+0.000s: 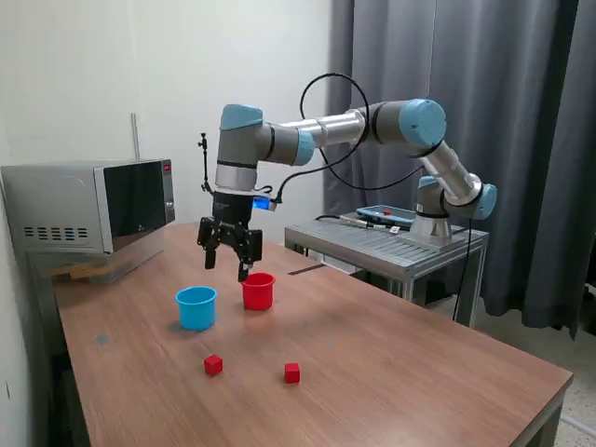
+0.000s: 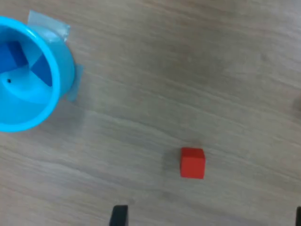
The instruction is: Place red objects in the red bin, and blue objects in the blue bin.
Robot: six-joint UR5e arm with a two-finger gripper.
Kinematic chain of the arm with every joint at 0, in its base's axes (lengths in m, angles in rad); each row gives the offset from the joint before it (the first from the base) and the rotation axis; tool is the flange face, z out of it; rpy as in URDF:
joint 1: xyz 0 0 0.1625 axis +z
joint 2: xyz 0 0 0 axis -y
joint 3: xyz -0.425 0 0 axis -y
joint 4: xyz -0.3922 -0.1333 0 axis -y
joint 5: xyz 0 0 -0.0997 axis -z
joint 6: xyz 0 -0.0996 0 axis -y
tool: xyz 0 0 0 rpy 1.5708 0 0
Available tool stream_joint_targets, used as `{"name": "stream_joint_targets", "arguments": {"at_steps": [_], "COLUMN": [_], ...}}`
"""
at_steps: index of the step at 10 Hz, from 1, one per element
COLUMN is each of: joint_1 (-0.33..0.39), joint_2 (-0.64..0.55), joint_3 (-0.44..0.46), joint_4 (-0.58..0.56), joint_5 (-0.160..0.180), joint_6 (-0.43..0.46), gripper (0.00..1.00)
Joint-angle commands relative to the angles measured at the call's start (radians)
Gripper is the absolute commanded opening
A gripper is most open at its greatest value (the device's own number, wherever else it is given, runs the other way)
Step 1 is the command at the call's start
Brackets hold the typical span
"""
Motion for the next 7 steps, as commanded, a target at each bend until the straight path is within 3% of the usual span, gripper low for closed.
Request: {"name": "stream_joint_targets", "arguments": {"at_steps": [1,7], "joint_1": [-0.004,-0.002], "joint_2": [0.054,0.146], "joint_3": [-0.079,-0.175], "joint_4": [0.002,0.008], "joint_5": [0.020,0.017], "joint_6": [-0.004,0.016], "gripper": [1.00,1.00]}}
